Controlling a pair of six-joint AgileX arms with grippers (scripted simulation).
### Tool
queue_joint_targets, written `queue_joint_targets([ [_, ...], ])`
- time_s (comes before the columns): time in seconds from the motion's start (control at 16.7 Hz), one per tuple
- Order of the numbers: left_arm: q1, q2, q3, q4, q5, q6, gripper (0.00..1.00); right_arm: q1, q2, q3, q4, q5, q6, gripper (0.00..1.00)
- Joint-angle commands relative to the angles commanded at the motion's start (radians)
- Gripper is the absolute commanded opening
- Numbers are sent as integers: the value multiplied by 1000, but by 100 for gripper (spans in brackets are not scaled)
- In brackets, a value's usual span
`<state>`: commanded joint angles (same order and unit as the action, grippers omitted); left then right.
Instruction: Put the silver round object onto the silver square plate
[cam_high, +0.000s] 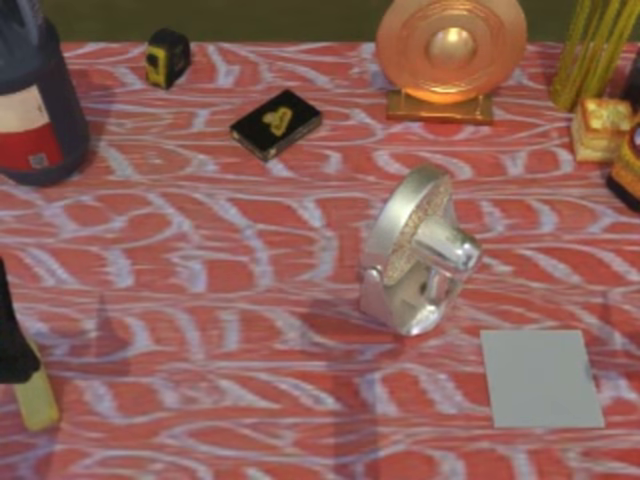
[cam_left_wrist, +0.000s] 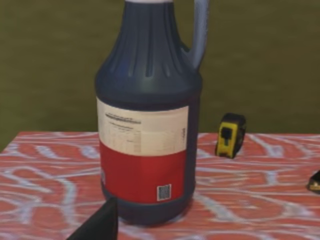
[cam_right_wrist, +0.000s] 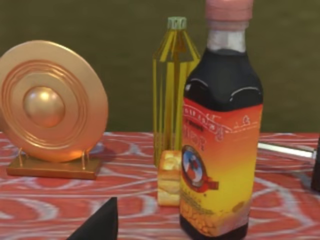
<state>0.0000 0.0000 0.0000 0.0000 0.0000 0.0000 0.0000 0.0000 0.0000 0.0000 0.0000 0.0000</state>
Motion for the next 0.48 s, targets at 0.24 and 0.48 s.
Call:
queue_joint_targets([
  [0.24,0,0,0,0,0,0,100,6,21,16,-18,1,2,100],
  [0.48,0,0,0,0,0,0,100,40,156,133,-130,8,27,100],
])
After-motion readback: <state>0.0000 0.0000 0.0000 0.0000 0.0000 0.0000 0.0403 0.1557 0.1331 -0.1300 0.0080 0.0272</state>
